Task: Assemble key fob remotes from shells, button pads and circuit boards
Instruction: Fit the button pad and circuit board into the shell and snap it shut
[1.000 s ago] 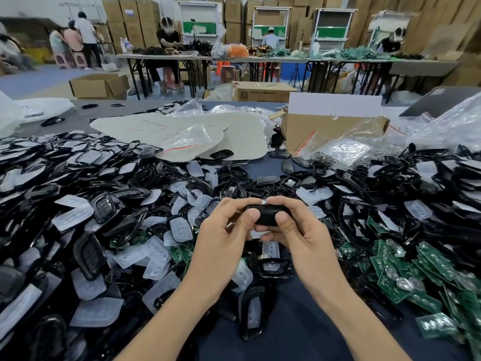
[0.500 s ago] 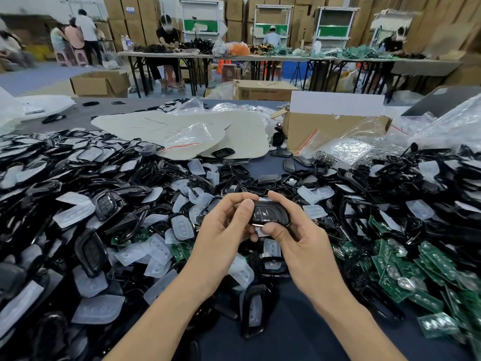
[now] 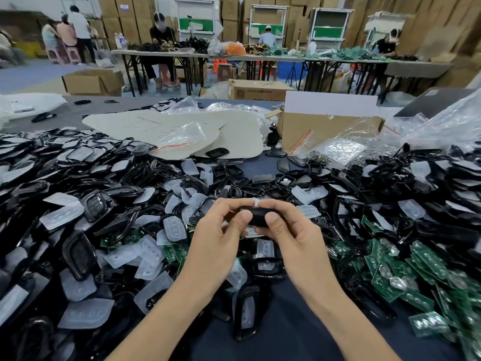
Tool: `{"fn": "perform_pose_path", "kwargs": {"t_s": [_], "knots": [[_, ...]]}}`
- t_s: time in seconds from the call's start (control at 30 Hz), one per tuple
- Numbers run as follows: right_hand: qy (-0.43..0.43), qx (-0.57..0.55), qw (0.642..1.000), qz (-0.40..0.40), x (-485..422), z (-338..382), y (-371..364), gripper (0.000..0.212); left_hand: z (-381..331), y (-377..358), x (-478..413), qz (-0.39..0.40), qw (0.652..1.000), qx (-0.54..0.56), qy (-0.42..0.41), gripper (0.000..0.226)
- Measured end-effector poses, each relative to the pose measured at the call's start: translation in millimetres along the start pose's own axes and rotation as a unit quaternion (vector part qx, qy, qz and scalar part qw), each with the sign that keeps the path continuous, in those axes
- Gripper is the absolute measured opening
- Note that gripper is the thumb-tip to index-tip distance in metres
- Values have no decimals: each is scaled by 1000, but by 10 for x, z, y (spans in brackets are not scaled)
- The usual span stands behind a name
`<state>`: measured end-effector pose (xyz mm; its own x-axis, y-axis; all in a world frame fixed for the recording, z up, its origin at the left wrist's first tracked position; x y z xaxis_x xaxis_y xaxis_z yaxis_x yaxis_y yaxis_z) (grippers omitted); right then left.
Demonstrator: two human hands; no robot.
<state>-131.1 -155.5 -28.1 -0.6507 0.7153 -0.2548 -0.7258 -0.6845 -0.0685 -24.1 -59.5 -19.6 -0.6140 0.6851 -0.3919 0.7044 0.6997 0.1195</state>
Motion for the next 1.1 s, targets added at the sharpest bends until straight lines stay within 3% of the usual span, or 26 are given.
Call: {"fn": "perform_pose_path", "kwargs": {"t_s": [0.4,0.63,0.77,0.9,1.0,1.1], "knots": [[14,-4,1000,-3,57,31,-47,15,-54,-25,19,-31,995,-77,-52,44],[30,17,999,-13,84,67,-38,22,-80,-38,41,-38,994,-82,-62,37],[46,30,998,-22,71,89,-17,21,-95,-19,23,12,997,-54,-59,17],[59,36,997,-23,88,101,-8,28,-109,-2,0,42,995,-65,-64,22],[61,51,997,-22,95,99,-27,39,-94,-3,10,15,993,-85,-81,15],[61,58,996,-22,96,109,-47,46,-78,-11,27,-18,992,-97,-84,25]]}}
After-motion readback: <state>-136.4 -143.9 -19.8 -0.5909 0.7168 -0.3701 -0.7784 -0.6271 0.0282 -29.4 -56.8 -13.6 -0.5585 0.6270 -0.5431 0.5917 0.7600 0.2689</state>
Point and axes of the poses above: each hand's wrist, its own x-axis away from the middle knuckle, its own y-axis out of the back of the hand, z = x × y, the point moved 1 cm from there along -x, towards the middle knuckle, and after that the axes turned 2 degrees about -y, right-handed, at the moved point
